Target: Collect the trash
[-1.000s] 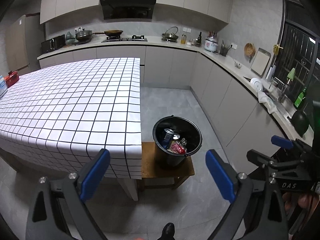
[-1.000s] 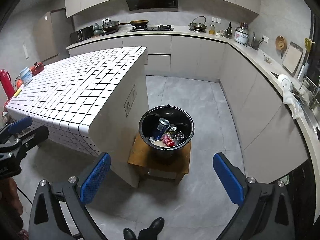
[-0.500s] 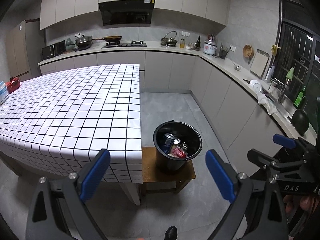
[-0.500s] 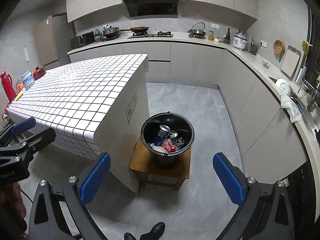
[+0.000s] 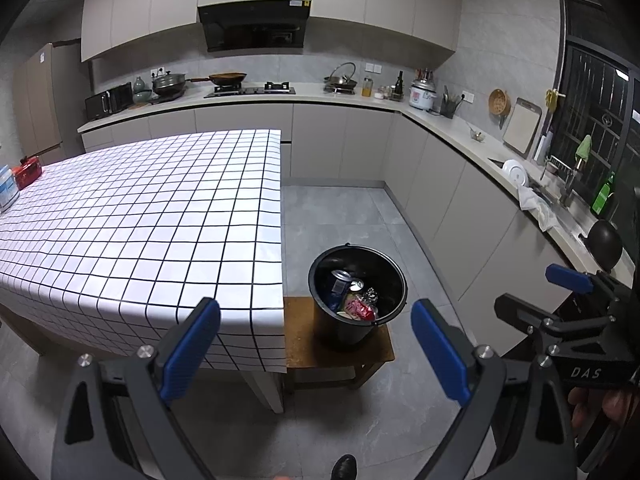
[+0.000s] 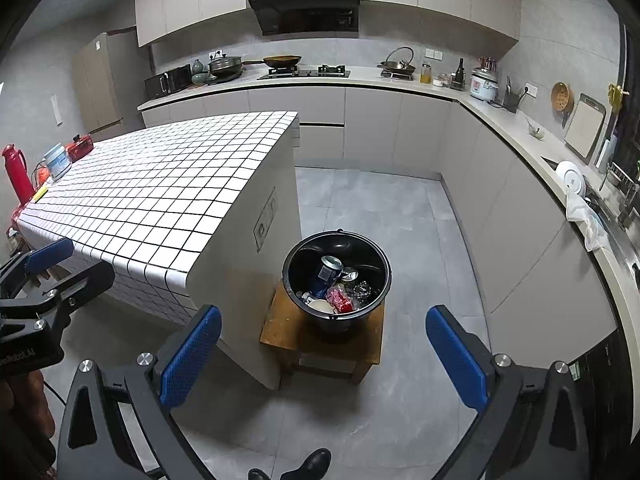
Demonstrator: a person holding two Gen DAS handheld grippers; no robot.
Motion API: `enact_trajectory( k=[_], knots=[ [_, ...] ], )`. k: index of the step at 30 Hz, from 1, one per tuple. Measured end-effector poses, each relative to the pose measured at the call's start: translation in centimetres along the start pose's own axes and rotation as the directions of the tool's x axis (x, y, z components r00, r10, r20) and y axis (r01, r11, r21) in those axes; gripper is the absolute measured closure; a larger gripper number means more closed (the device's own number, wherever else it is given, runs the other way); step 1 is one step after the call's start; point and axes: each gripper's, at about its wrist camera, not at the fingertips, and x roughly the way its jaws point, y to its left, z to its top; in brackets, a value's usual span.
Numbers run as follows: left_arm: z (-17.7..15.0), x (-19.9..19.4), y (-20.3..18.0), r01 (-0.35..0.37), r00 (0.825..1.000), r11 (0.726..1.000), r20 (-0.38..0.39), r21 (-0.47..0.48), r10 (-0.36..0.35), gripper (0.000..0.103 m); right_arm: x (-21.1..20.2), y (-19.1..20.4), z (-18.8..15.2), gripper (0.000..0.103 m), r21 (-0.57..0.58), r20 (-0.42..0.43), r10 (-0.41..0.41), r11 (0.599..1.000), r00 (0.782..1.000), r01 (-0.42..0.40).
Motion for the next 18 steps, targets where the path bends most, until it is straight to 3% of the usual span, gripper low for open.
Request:
enact_trajectory(
  k=[18],
  knots=[
    [0.39, 0.43, 0.04, -0.005, 1.000, 1.000, 0.001, 0.003, 0.005, 0.006, 0.46, -0.37, 0.97, 0.000, -0.015, 0.001, 0.015, 1.000, 1.000, -0.015]
  ],
)
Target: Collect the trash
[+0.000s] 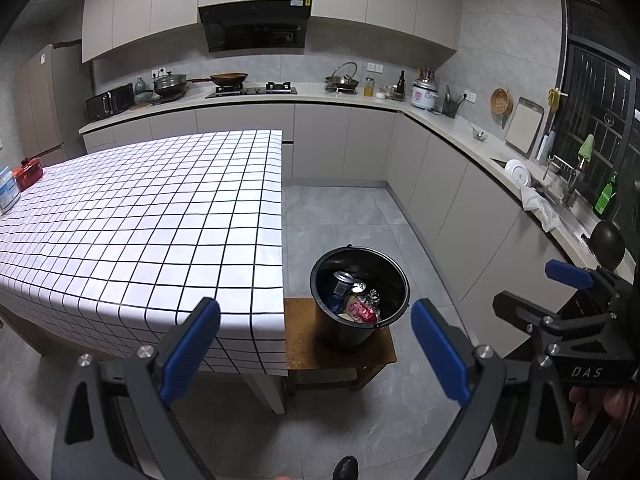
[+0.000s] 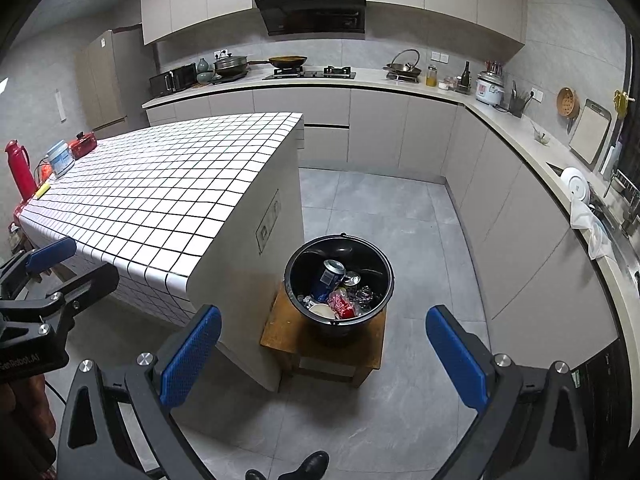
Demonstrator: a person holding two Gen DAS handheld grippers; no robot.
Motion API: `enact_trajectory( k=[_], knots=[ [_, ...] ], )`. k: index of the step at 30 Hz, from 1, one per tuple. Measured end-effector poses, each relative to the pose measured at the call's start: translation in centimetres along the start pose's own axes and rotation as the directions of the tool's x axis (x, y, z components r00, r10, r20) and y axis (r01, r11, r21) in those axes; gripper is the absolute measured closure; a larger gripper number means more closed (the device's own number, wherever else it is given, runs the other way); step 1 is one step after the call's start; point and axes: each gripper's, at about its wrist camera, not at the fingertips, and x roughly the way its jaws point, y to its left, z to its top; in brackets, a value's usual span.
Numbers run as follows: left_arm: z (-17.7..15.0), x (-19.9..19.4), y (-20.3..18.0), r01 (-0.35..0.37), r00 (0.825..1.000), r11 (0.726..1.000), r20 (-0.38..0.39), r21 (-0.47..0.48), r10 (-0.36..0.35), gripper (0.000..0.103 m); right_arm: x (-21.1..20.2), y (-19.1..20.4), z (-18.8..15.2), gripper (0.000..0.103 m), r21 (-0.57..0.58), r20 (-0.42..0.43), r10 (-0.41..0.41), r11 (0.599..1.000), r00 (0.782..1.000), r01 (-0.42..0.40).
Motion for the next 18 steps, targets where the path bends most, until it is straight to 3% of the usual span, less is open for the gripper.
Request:
enact_trajectory(
  k=[18],
  knots=[
    [0.11, 0.12, -0.03, -0.005, 1.000, 1.000, 0.004, 0.004, 0.005, 0.006, 0.41, 0.11, 0.31, 0.000, -0.008, 0.003, 0.002, 1.000, 1.000, -0.002]
  ],
)
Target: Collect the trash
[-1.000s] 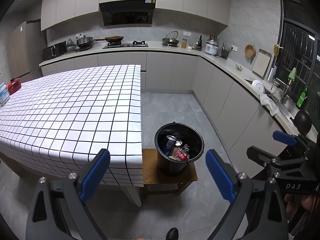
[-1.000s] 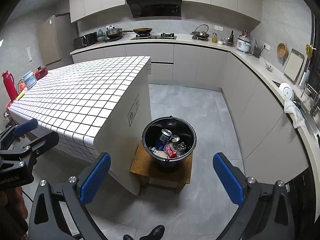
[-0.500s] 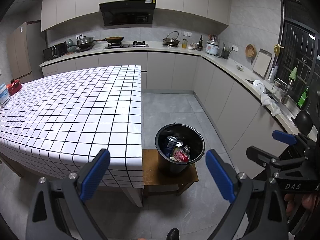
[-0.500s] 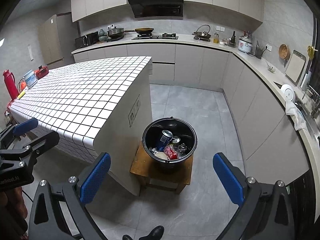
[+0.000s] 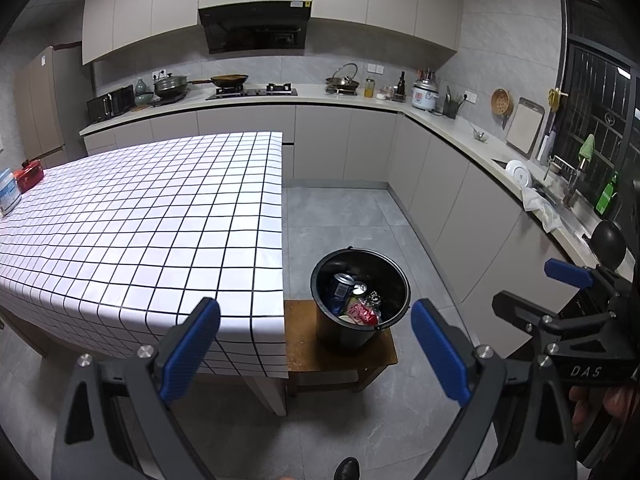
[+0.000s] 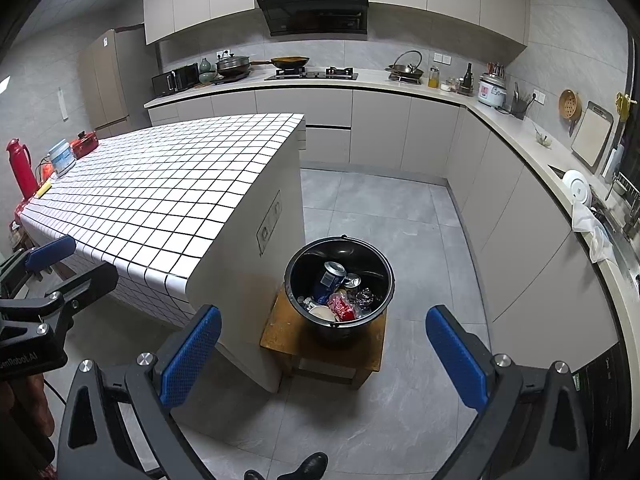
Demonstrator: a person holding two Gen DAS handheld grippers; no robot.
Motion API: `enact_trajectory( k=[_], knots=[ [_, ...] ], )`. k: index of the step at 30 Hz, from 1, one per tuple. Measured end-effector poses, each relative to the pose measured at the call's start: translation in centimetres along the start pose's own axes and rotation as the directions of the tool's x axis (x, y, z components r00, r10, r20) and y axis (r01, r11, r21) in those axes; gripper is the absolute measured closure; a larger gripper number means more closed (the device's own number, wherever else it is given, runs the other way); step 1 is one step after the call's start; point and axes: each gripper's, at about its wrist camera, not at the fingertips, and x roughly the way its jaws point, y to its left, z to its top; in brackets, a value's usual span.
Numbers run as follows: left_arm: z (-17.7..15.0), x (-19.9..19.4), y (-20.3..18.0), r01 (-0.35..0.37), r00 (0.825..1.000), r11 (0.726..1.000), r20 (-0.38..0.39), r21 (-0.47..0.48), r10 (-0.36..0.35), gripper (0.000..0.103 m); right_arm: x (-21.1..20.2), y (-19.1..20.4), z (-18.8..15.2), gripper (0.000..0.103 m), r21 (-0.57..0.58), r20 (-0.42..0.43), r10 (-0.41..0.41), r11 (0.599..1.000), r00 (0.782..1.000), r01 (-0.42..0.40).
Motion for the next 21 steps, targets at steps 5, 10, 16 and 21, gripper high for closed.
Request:
enact_trajectory(
  k=[5, 10, 16, 21],
  knots=[
    [0.02, -0.02, -0.08, 0.002, 1.000, 1.000, 0.001, 0.000, -0.002, 0.006, -0.05, -0.13, -0.04, 0.000, -0.001, 0.002, 0.001, 1.000, 1.000, -0.001],
    [0.02, -0.08, -0.31, 0.003, 1.000, 1.000, 0.000, 0.003, -0.003, 0.006, -0.10, -0.35, -0.05, 0.000, 0.003, 0.004, -0.001, 1.000, 1.000, 0.001],
    [0.18, -0.19, -0.52, 0.007, 1.000, 1.000, 0.001, 0.005, -0.007, 0.006, -0.37, -0.58, -0.12, 0.000, 0.004, 0.007, -0.004, 1.000, 1.000, 0.004],
    [0.12, -0.17, -0.66, 0.010, 1.000, 1.000, 0.001, 0.004, -0.010, 0.006, -0.37, -0.56, -0.11, 0.000, 0.002, 0.006, -0.006, 1.000, 1.000, 0.006]
  ],
)
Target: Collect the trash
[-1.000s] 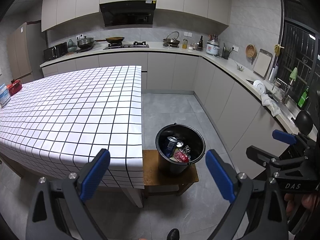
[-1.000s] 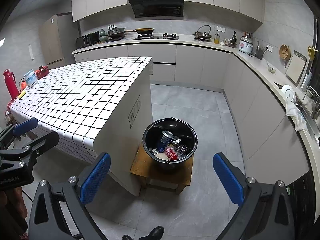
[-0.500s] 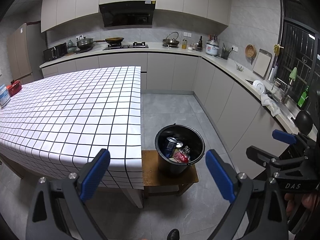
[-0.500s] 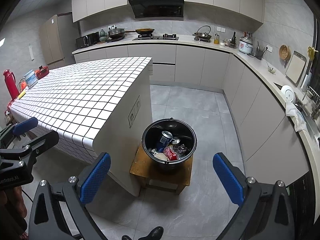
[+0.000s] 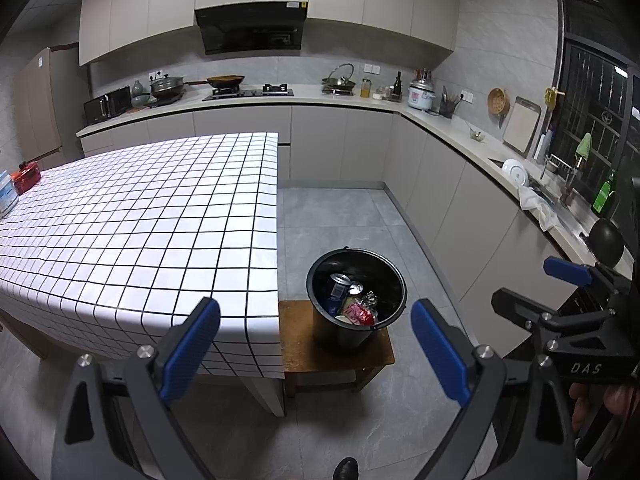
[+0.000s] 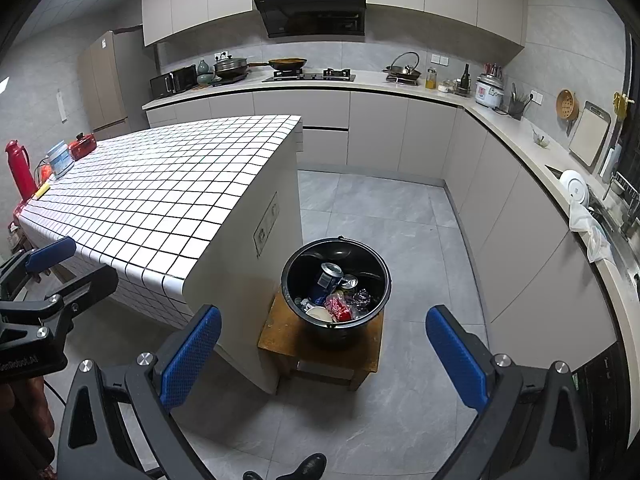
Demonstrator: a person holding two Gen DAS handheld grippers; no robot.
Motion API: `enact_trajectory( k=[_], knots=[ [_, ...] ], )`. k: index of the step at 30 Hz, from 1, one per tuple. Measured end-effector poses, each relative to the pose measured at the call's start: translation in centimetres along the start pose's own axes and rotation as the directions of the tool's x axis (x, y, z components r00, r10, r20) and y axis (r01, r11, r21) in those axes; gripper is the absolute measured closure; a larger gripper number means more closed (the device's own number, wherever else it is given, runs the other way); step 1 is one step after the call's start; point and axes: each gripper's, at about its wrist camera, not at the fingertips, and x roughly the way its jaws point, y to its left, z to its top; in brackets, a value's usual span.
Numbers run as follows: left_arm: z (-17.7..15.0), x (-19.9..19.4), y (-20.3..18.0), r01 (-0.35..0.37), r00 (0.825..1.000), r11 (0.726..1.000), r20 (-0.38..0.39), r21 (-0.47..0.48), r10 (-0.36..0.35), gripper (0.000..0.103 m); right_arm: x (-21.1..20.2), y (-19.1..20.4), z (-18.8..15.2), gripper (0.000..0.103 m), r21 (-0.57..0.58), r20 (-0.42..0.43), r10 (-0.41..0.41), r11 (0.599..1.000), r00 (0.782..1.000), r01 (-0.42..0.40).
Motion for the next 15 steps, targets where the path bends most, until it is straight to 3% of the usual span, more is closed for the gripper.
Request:
enact_trajectory(
  k=[15],
  knots=[
    [0.10, 0.01, -0.03, 0.002, 1.000, 1.000, 0.003, 0.000, -0.002, 0.006, -0.18, 0.01, 0.16, 0.000, -0.004, 0.002, -0.003, 1.000, 1.000, 0.003]
  ],
)
